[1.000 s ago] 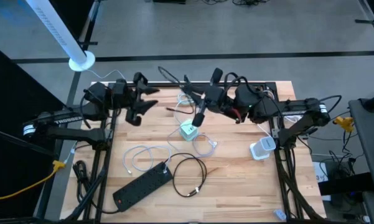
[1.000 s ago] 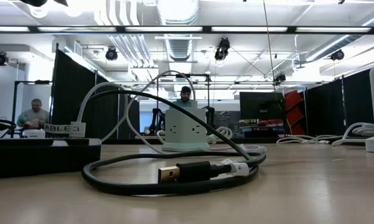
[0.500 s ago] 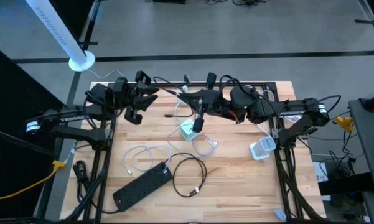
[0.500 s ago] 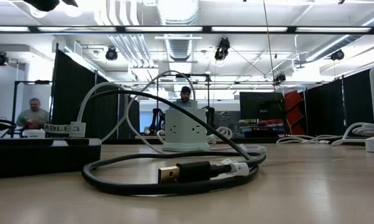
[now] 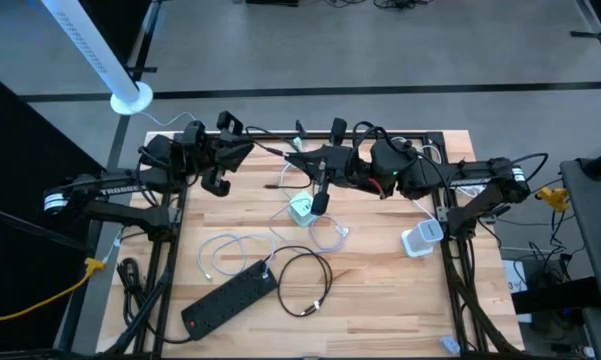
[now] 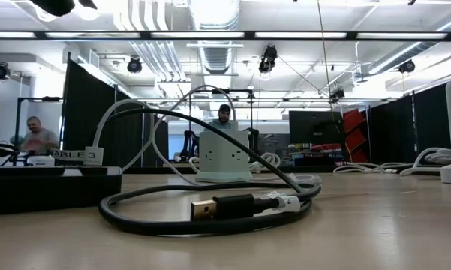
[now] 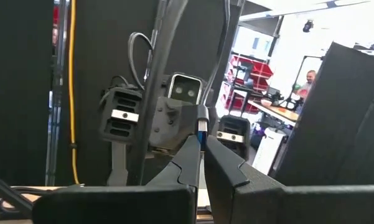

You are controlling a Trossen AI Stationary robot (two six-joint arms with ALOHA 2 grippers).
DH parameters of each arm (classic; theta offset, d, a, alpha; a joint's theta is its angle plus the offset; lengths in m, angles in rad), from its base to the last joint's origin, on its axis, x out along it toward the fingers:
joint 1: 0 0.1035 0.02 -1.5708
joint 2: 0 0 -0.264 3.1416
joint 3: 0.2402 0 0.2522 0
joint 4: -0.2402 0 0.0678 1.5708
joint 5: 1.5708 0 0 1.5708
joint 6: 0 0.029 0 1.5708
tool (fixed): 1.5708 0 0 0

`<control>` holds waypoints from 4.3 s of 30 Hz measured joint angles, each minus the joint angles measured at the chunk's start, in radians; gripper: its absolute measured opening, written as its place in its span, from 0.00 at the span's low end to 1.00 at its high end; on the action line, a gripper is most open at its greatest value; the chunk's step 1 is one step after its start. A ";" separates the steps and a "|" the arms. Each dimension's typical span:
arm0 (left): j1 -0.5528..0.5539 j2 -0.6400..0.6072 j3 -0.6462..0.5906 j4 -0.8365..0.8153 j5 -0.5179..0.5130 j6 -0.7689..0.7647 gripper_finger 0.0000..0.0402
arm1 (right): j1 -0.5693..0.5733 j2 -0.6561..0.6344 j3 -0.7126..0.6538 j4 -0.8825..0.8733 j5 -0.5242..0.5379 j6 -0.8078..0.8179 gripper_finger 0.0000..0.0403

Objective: Insert USB
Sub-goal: Insert the black charger cable into the light green outlet extension

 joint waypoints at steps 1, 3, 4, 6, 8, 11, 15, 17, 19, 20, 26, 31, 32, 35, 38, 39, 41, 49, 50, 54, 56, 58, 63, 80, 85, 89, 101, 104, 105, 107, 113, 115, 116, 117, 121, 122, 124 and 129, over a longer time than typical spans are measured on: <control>0.000 0.006 0.006 0.001 0.000 0.000 0.08 | 0.000 0.000 0.000 0.000 0.000 0.000 0.00; -0.002 0.022 0.029 -0.007 0.002 0.000 0.08 | 0.000 0.000 0.000 0.000 0.000 0.000 0.00; -0.004 0.030 0.045 -0.010 0.013 0.000 0.09 | 0.000 0.000 0.000 -0.001 0.000 0.000 0.00; -0.006 0.056 0.088 -0.012 0.064 0.000 0.11 | 0.000 0.000 0.000 -0.006 0.001 0.000 0.00; -0.006 0.076 0.129 -0.048 0.113 0.001 0.13 | 0.000 0.000 0.000 -0.008 0.001 0.000 0.00; -0.005 0.099 0.184 -0.137 0.164 0.000 0.17 | 0.001 0.000 0.000 -0.008 0.001 0.000 0.00; -0.005 0.101 0.216 -0.175 0.204 0.002 0.20 | 0.001 -0.004 0.000 -0.007 0.000 -0.004 0.00; -0.006 0.092 0.215 -0.183 0.212 0.012 0.21 | 0.002 -0.006 0.000 -0.008 0.001 -0.011 0.00; -0.005 0.078 0.215 -0.183 0.215 0.020 0.22 | 0.003 -0.008 0.000 -0.007 0.002 -0.012 0.00; -0.005 0.070 0.215 -0.181 0.215 0.021 0.22 | 0.003 -0.009 0.000 -0.007 0.003 -0.012 0.00; -0.006 0.054 0.215 -0.215 0.227 0.027 0.20 | 0.002 -0.010 0.000 0.007 0.008 -0.027 0.00; -0.006 0.053 0.215 -0.217 0.268 0.027 0.19 | 0.002 -0.011 0.000 0.008 0.006 -0.030 0.00; -0.006 0.051 0.215 -0.217 0.269 0.027 0.19 | 0.002 -0.011 0.000 0.008 0.004 -0.030 0.00; -0.006 0.046 0.215 -0.217 0.266 0.027 0.20 | 0.002 -0.011 0.000 0.008 0.004 -0.028 0.00; -0.005 0.045 0.215 -0.217 0.255 0.027 0.21 | 0.002 -0.011 0.000 0.007 0.005 -0.024 0.00; -0.005 0.045 0.215 -0.217 0.243 0.027 0.21 | 0.002 -0.011 0.000 0.006 0.005 -0.021 0.00; -0.005 0.045 0.215 -0.212 0.234 0.027 0.21 | 0.002 -0.011 0.000 0.002 0.006 -0.020 0.00; -0.005 0.045 0.215 -0.204 0.185 0.027 0.16 | 0.002 -0.011 0.000 -0.002 0.007 -0.014 0.00; -0.005 0.045 0.215 -0.204 0.184 0.026 0.16 | 0.002 -0.011 0.000 -0.002 0.007 -0.014 0.00; -0.005 0.044 0.218 -0.201 0.182 0.010 0.14 | 0.002 -0.011 0.000 -0.011 0.007 -0.008 0.00; -0.005 0.044 0.227 -0.201 0.173 0.004 0.10 | 0.002 -0.011 0.000 -0.025 0.006 -0.008 0.00; -0.005 0.043 0.231 -0.200 0.172 0.000 0.03 | 0.002 -0.011 0.000 -0.036 0.006 0.000 0.00; -0.005 0.043 0.231 -0.209 0.158 -0.030 0.01 | 0.002 -0.011 0.000 -0.075 0.018 0.007 0.00; -0.004 0.022 0.232 -0.551 0.075 0.046 0.00 | -0.002 0.010 0.200 -0.580 0.135 0.042 0.50; -0.004 0.043 0.232 -0.576 0.056 0.050 0.00 | -0.009 0.072 0.323 -0.764 0.131 0.068 0.53; -0.004 0.048 0.232 -0.579 0.047 0.050 0.00 | -0.007 0.115 0.406 -0.918 0.099 0.129 0.52; -0.008 0.062 0.231 -0.626 -0.013 0.038 0.00 | -0.026 0.198 0.418 -0.740 0.109 0.246 0.46; -0.008 0.062 0.231 -0.628 -0.019 0.027 0.00 | -0.029 0.224 0.417 -0.737 0.109 0.269 0.44; -0.008 0.062 0.231 -0.633 -0.019 0.024 0.00 | -0.029 0.229 0.417 -0.730 0.109 0.269 0.43; -0.008 0.062 0.231 -0.642 -0.020 0.023 0.00 | -0.029 0.239 0.417 -0.712 0.109 0.268 0.42; -0.010 0.062 0.231 -0.684 -0.022 0.022 0.00 | -0.037 0.246 0.417 -0.687 0.147 0.301 0.36; -0.013 0.062 0.231 -0.679 -0.022 0.022 0.00 | -0.044 0.246 0.417 -0.687 0.151 0.321 0.33; -0.013 0.062 0.231 -0.679 -0.022 0.023 0.00 | -0.048 0.246 0.417 -0.687 0.150 0.329 0.32; -0.013 0.062 0.231 -0.679 -0.022 0.023 0.00 | -0.051 0.246 0.417 -0.687 0.151 0.342 0.30; -0.013 0.062 0.231 -0.673 -0.022 0.023 0.00 | -0.056 0.246 0.417 -0.687 0.123 0.367 0.25; -0.014 0.062 0.231 -0.669 -0.024 0.023 0.00 | -0.056 0.251 0.417 -0.686 0.119 0.366 0.24; -0.014 0.062 0.231 -0.664 -0.026 0.022 0.00 | -0.055 0.261 0.417 -0.688 0.115 0.367 0.22; -0.014 0.062 0.231 -0.659 -0.026 0.013 0.00 | -0.055 0.283 0.417 -0.682 0.101 0.356 0.21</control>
